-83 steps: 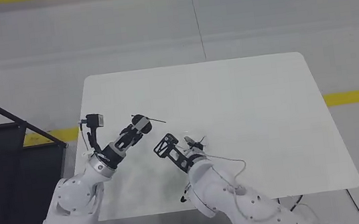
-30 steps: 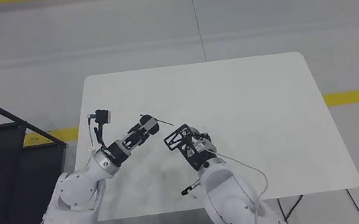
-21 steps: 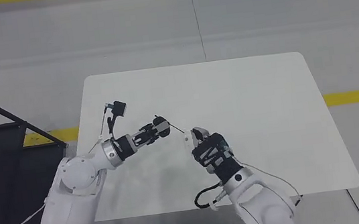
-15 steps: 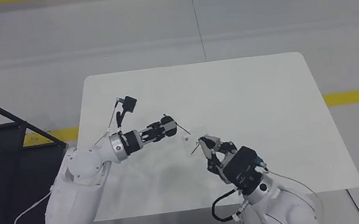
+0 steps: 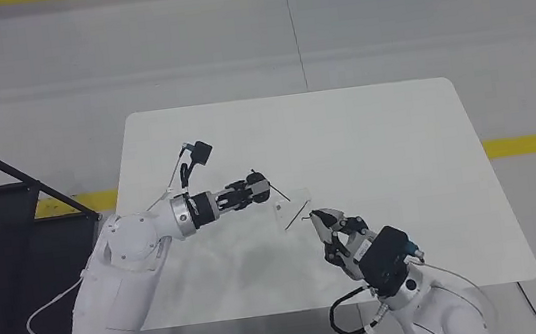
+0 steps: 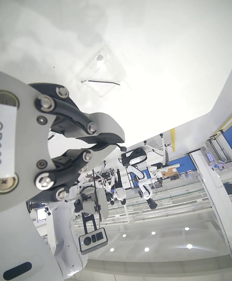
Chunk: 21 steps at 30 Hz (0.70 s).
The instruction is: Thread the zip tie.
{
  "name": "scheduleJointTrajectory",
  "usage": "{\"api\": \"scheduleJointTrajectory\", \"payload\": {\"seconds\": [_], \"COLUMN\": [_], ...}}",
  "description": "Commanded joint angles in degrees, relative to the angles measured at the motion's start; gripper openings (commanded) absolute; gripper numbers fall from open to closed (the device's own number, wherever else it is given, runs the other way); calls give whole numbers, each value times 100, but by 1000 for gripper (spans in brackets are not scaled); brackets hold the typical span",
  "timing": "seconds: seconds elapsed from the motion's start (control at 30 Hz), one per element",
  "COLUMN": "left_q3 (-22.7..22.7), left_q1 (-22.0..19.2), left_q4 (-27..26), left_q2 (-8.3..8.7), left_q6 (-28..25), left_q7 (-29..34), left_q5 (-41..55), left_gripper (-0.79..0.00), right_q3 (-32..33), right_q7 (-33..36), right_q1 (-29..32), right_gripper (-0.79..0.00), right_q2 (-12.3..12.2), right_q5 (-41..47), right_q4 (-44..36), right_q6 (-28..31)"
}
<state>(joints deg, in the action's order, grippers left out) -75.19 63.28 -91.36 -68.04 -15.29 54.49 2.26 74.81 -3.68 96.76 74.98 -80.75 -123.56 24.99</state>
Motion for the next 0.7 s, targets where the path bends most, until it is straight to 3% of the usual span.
{"api": "scheduleJointTrajectory", "payload": {"seconds": [0.0,0.17,0.37,0.57,0.67], "left_q3": [110,214,277,396,451], "left_q1": [-58,-277,-478,-492,-527], "left_q4": [-15,144,309,61,-17], "left_q2": [7,26,71,130,155], "left_q6": [-46,-316,-1066,-1580,-1529], "left_q7": [130,364,788,1155,1328], "left_q5": [-127,-181,-139,-350,-456], "left_gripper": [-785,-785,-785,-785,-785], "right_q3": [-3,111,233,190,165], "right_q7": [-10,-557,-1190,-1545,-1608], "right_q1": [-3,44,-20,-163,-202], "right_gripper": [-785,-785,-785,-785,-785], "right_q2": [0,-25,-77,-115,-147], "right_q5": [10,290,341,175,-34], "right_q4": [-4,-29,44,112,108], "right_q6": [-8,141,646,962,1231]}}
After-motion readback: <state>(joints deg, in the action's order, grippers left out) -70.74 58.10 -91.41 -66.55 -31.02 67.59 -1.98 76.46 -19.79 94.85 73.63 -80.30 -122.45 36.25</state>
